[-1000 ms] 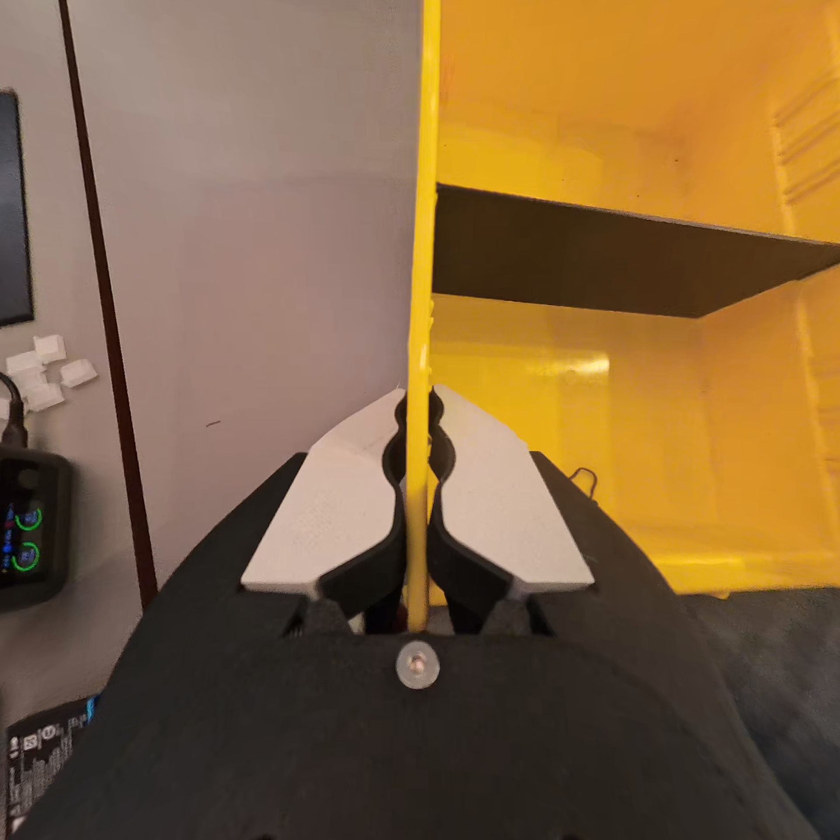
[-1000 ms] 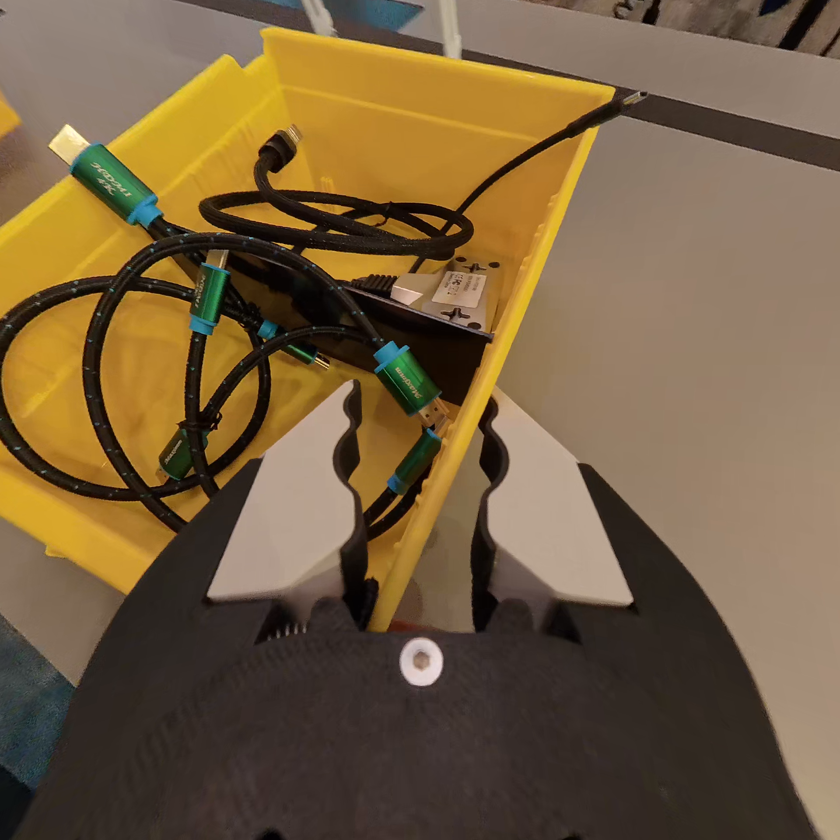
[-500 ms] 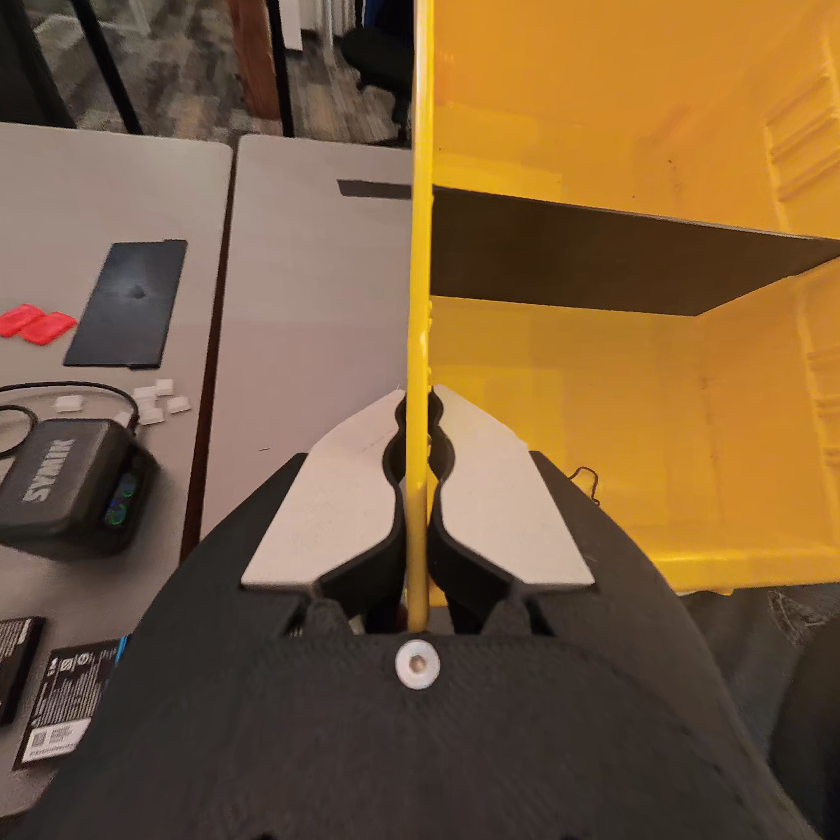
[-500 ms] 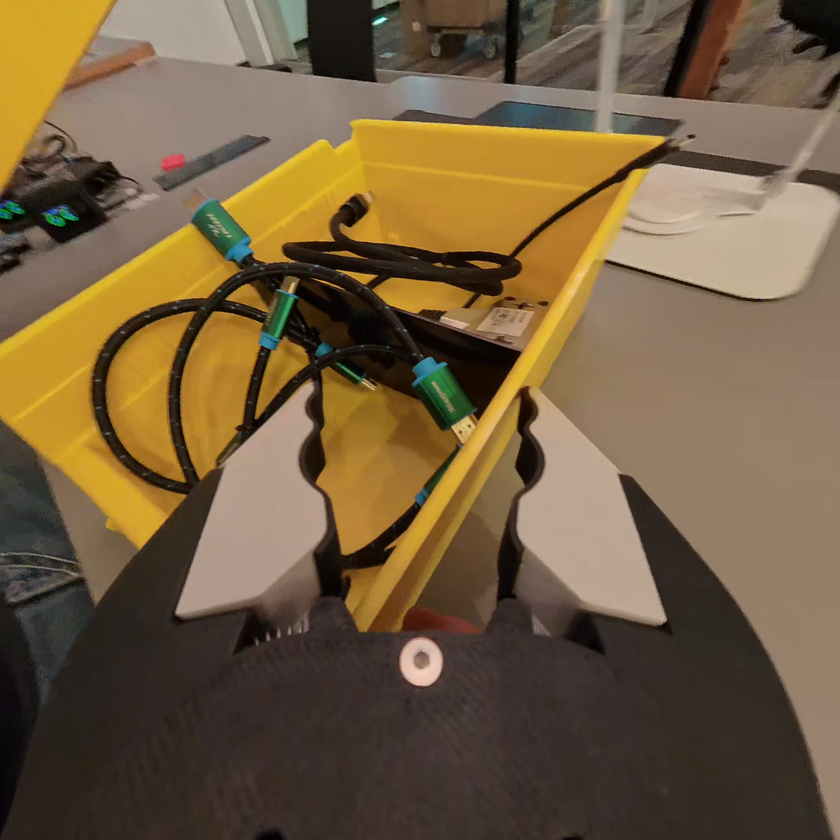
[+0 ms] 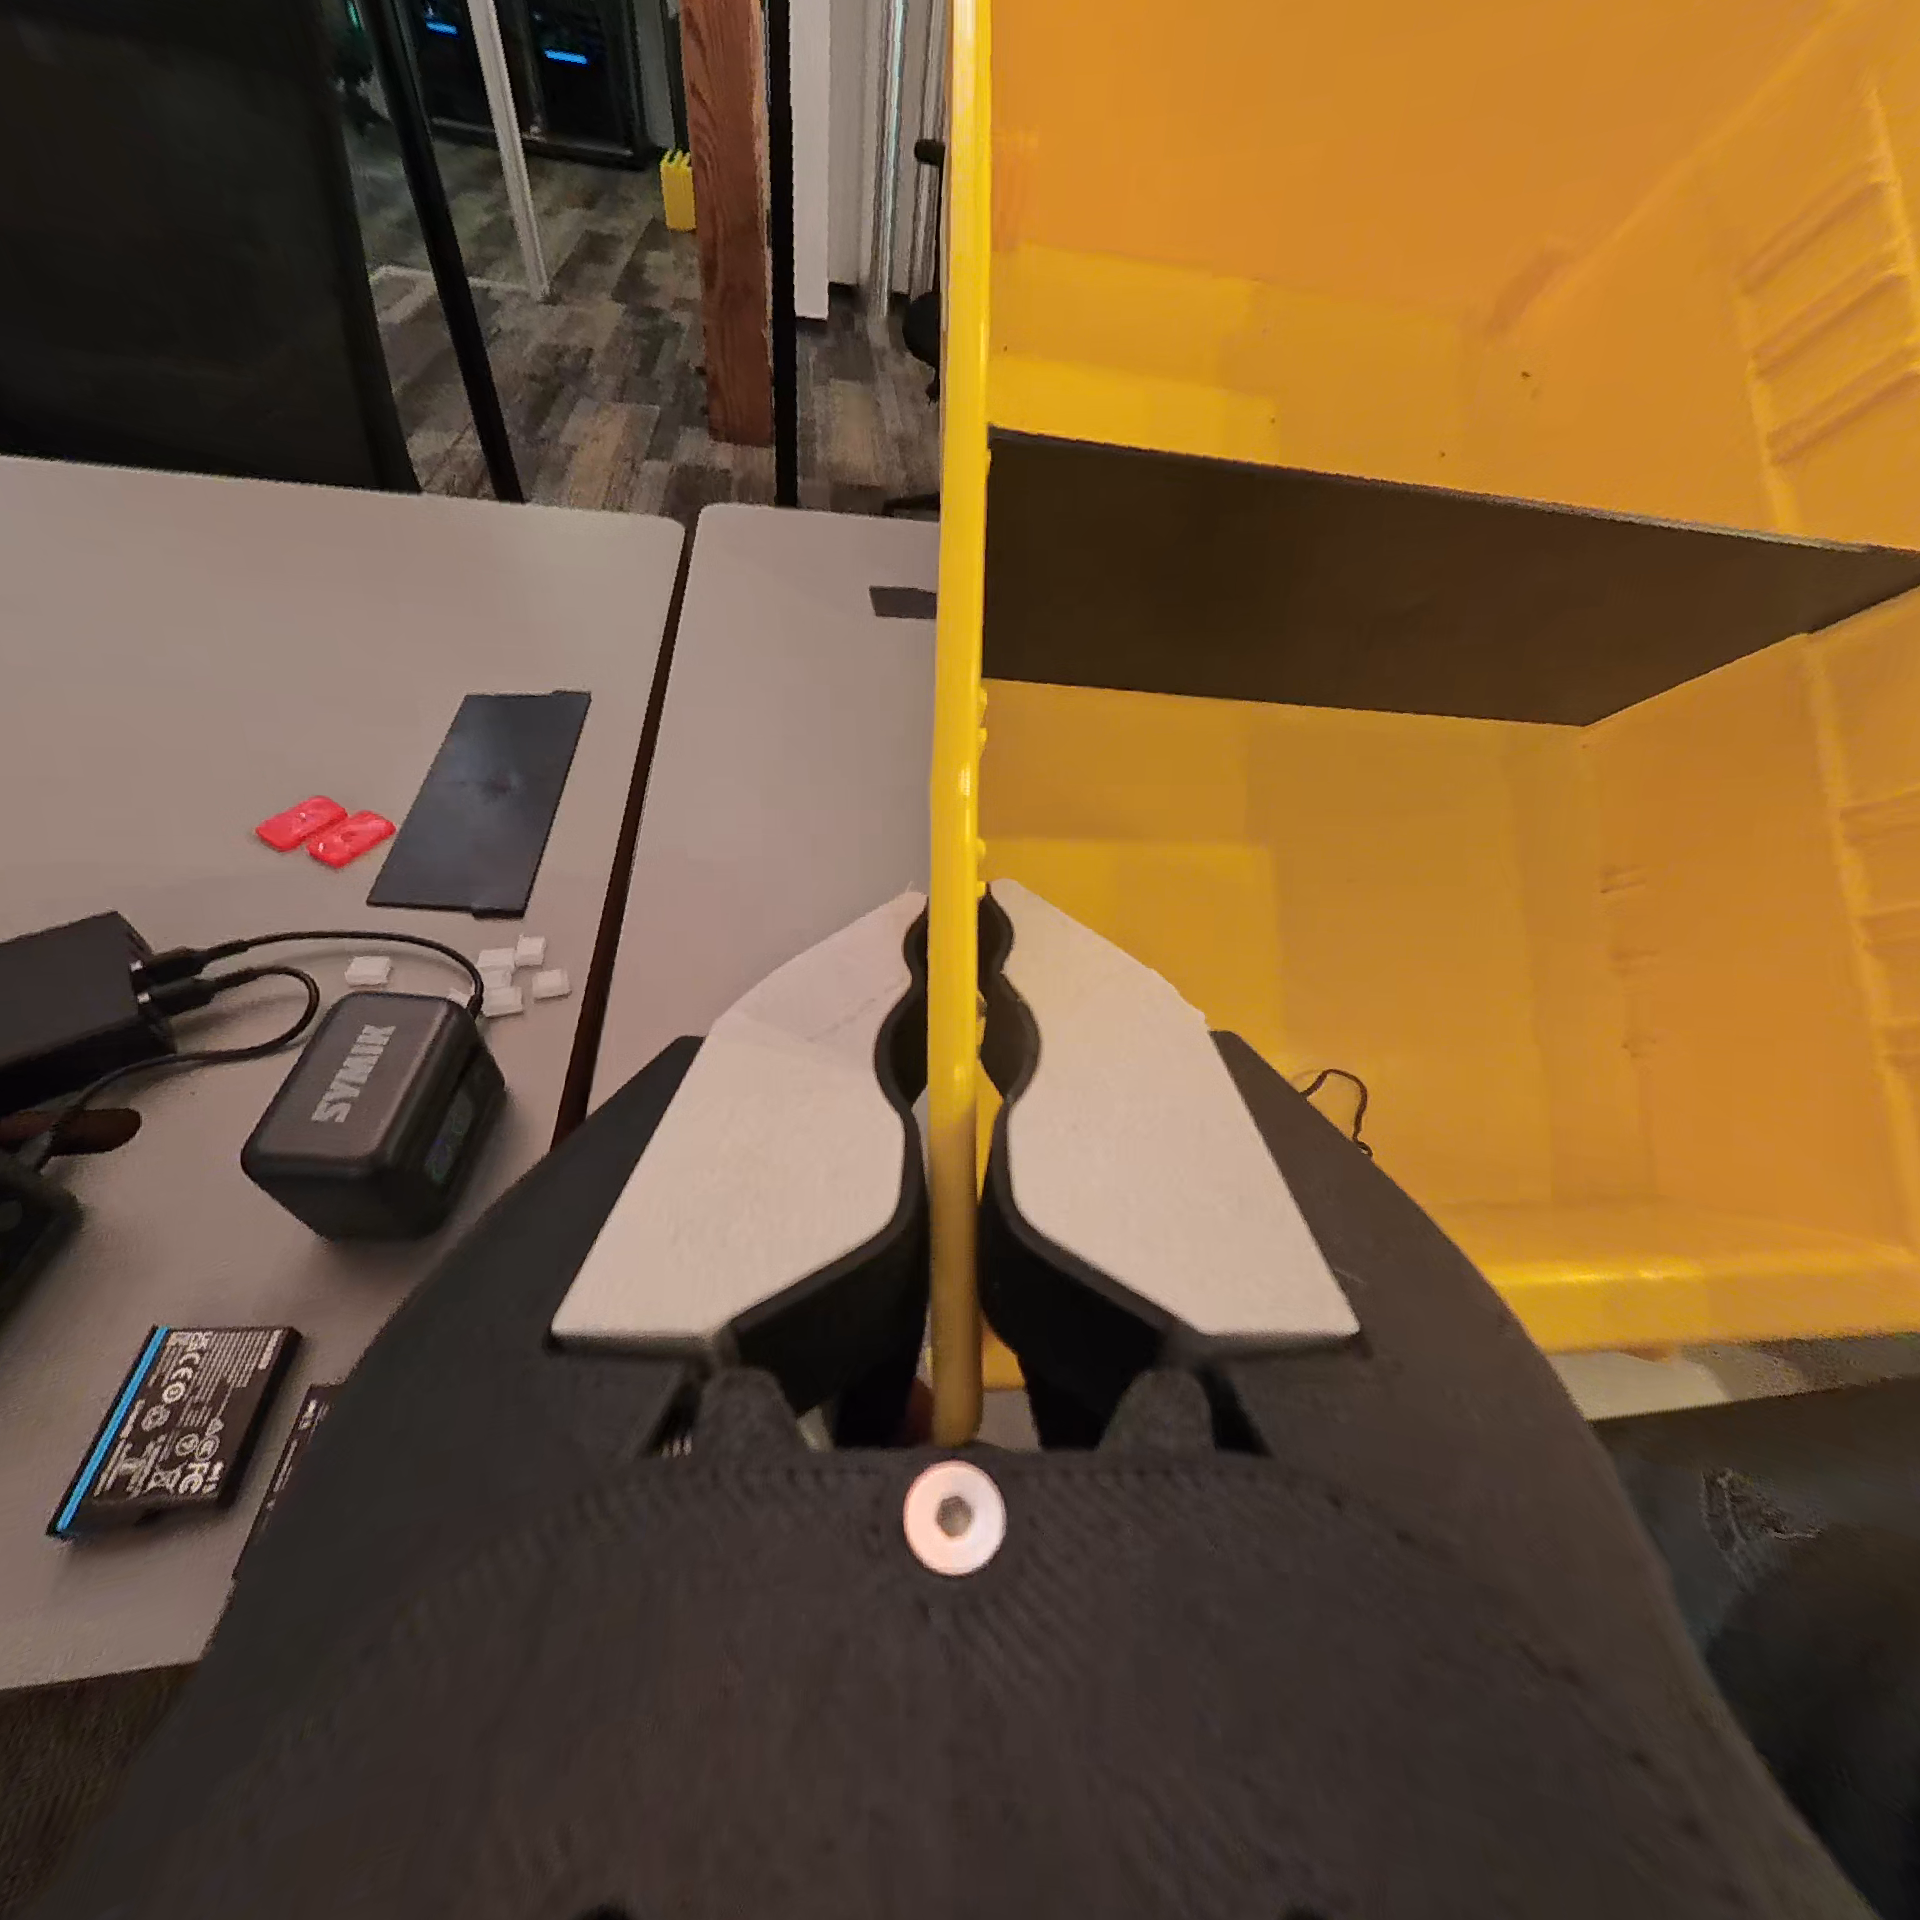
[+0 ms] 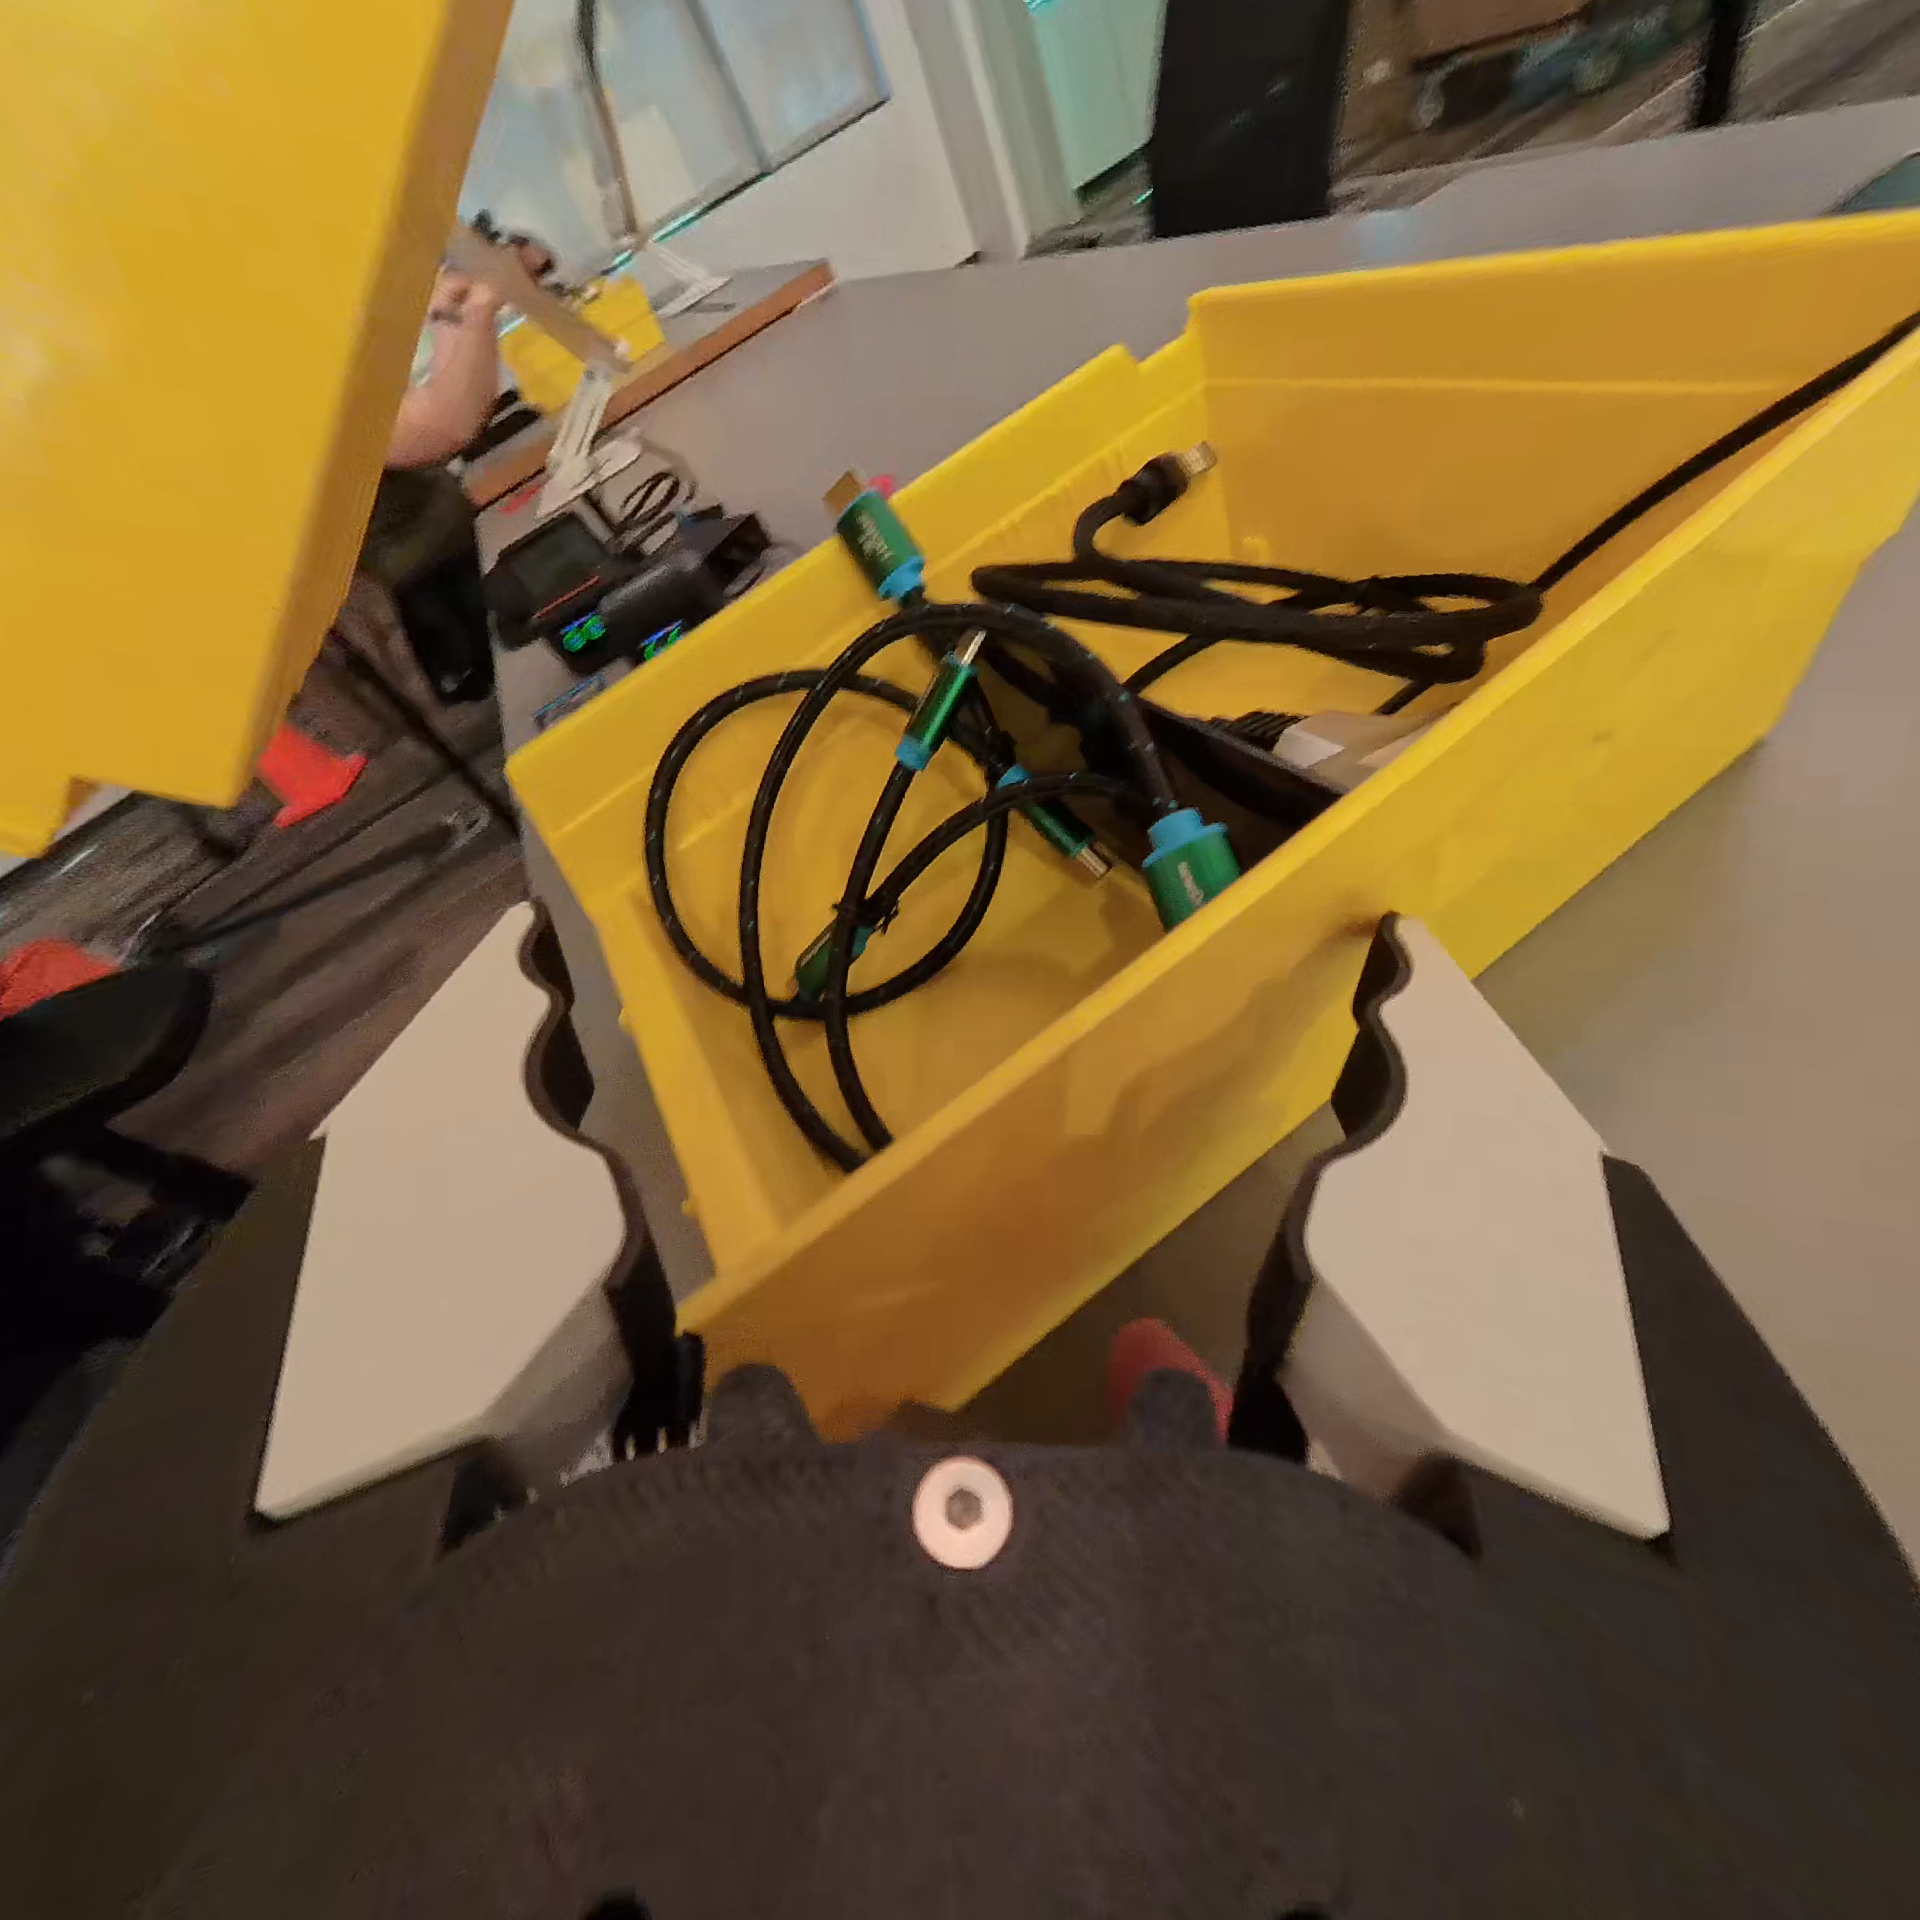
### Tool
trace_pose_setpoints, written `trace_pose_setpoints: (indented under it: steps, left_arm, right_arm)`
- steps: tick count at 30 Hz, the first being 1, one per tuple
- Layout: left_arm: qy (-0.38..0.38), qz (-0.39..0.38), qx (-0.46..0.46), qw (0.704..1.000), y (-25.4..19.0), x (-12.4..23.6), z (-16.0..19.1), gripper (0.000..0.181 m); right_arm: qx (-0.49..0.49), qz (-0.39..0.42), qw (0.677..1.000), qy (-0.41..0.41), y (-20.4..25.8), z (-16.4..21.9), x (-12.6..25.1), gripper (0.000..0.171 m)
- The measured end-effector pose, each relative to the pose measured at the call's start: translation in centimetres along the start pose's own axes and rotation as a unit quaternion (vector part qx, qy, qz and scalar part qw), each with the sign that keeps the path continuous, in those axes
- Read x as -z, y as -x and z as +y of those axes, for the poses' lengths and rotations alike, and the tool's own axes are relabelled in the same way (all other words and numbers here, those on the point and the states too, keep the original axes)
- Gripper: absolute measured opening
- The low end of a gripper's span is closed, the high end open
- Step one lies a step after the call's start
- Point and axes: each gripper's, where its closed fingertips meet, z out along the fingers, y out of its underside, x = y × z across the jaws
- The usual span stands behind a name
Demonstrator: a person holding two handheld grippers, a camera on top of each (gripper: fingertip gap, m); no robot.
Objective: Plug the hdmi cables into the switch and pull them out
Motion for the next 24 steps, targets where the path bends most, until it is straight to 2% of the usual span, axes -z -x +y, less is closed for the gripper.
trace_pose_setpoints:
  steps: [2, 5, 8, 12, 15, 17, 20, 22, 24]
  left_arm:
    - [-0.011, 0.006, -0.003, 1.0, -1.0, 0.2, -0.9, 0.005]
    - [-0.024, 0.014, -0.018, 0.999, -3.2, 0.1, -2.1, 0.004]
    - [-0.022, 0.034, -0.044, 0.998, -6.9, -1.5, -2.6, 0.004]
    - [-0.007, 0.082, -0.097, 0.992, -14.0, -5.6, -2.7, 0.004]
    - [0.0, 0.121, -0.151, 0.981, -20.6, -9.0, -2.5, 0.004]
    - [0.011, 0.153, -0.174, 0.973, -25.2, -11.2, -1.9, 0.005]
    - [0.034, 0.202, -0.2, 0.958, -32.1, -14.0, 0.2, 0.005]
    - [0.054, 0.233, -0.213, 0.947, -36.3, -15.4, 2.0, 0.005]
    - [0.066, 0.246, -0.214, 0.943, -39.4, -16.7, 3.4, 0.005]
  right_arm:
    - [-0.004, -0.028, 1.0, 0.012, 1.2, 0.2, -1.1, 0.148]
    - [0.024, -0.019, 0.999, -0.045, 1.1, -2.0, 0.4, 0.145]
    - [0.053, -0.004, 0.991, -0.119, 0.3, -5.3, 5.1, 0.136]
    - [0.087, -0.014, 0.977, -0.196, 1.5, -8.3, 14.3, 0.137]
    - [0.138, 0.006, 0.969, -0.206, 3.9, -7.6, 20.0, 0.144]
    - [0.139, 0.033, 0.969, -0.2, 4.6, -6.3, 22.2, 0.144]
    - [0.122, 0.101, 0.966, -0.203, 3.3, -4.6, 24.6, 0.143]
    - [0.102, 0.148, 0.961, -0.21, 1.6, -3.8, 26.3, 0.148]
    - [0.088, 0.202, 0.953, -0.211, -0.7, -3.4, 28.3, 0.143]
